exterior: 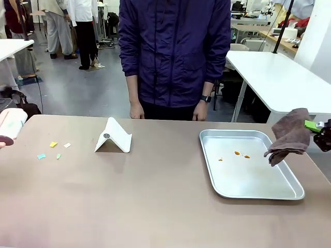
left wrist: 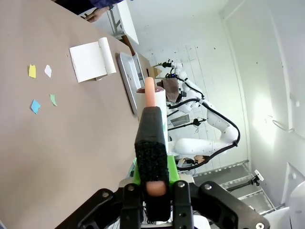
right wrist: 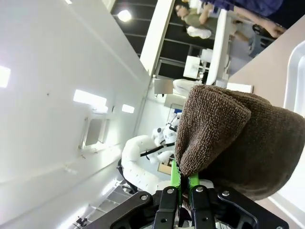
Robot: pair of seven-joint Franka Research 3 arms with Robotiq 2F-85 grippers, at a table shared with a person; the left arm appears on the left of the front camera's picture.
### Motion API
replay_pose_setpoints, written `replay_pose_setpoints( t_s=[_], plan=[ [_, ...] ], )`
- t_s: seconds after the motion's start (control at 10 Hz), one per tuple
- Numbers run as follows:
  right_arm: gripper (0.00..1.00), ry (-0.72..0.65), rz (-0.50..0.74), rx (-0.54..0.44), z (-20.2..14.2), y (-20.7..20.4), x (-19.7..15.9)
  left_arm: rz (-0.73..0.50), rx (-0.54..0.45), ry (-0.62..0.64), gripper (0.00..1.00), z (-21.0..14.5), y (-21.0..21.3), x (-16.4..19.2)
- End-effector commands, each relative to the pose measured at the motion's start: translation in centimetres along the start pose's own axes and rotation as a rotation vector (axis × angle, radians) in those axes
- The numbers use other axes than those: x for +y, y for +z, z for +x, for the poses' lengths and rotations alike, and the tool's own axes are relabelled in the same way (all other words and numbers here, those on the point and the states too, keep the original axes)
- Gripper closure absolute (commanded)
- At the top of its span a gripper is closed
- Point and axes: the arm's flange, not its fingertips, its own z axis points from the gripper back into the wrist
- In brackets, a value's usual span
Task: Clean the surface of the table.
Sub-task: Hold the Lint Roller with your left hand and the towel with your right hand.
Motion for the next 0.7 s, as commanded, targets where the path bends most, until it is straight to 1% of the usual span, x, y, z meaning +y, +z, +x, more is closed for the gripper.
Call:
replay_pose_setpoints(
  t_s=[0.0, 0.6],
  plan=[
    [1.0, 0.021, 0.018, -0.01, 0.15, -0.27, 0.01, 0.006, 0.004, 0.014, 1.0, 0.1, 0.08, -0.62],
    [1.0, 0.021, 0.018, -0.01, 0.15, -0.27, 0.01, 0.006, 0.004, 0.014, 1.0, 0.1, 0.08, -0.62]
  ],
)
